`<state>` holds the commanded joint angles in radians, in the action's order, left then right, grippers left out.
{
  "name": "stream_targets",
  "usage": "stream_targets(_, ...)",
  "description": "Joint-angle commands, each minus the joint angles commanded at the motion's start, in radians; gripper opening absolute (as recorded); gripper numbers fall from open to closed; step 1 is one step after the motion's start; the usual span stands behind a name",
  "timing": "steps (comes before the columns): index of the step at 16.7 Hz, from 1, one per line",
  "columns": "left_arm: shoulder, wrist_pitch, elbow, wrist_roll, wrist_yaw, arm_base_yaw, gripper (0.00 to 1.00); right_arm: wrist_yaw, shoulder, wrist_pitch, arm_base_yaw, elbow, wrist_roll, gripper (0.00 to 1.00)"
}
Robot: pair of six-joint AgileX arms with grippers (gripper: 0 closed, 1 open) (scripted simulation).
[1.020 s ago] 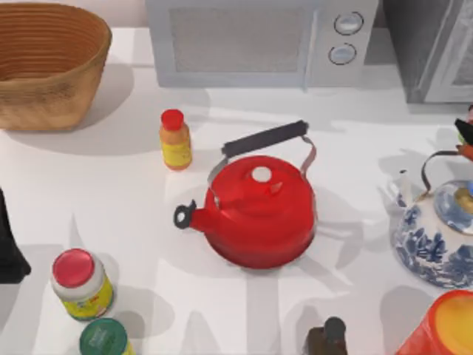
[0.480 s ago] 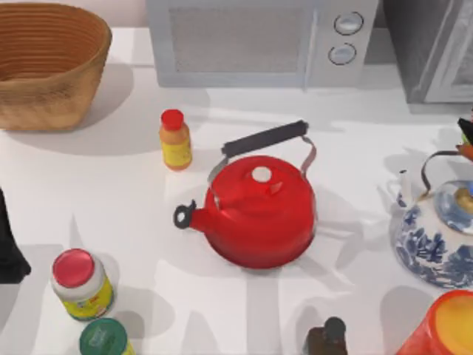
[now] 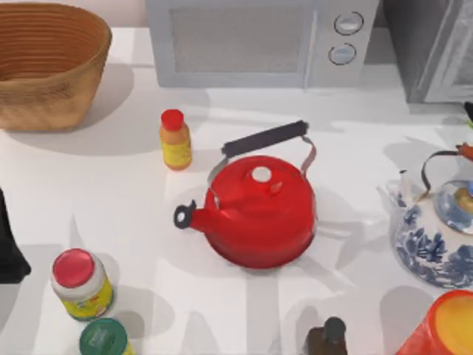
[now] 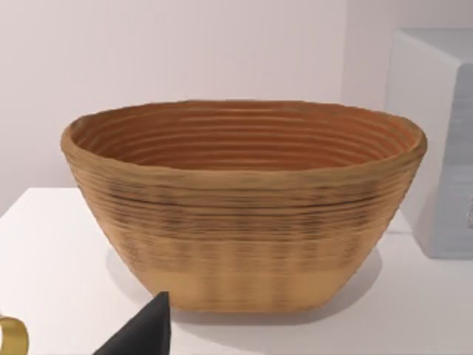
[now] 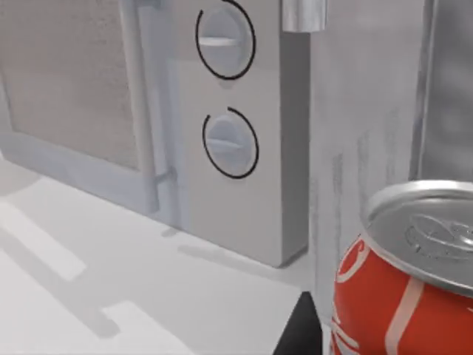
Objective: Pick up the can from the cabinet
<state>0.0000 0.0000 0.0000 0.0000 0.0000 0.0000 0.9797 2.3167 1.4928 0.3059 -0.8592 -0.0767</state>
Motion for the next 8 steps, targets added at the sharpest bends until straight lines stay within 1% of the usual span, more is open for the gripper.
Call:
stream_targets(3,0.0,0.0,0.0,0.0,0.0,0.0,1.0,-0.001,0.045,0.029,-0.061,-0.001,0.05,0.0)
stream_targets(7,0.0,0.0,0.0,0.0,0.0,0.0,1.0,-0.001,0.05,0.032,-0.067,0.001,0.057,0.0)
stream_targets(8,0.0,0.0,0.0,0.0,0.0,0.0,1.0,-0.001,0.05,0.032,-0.067,0.001,0.057,0.08)
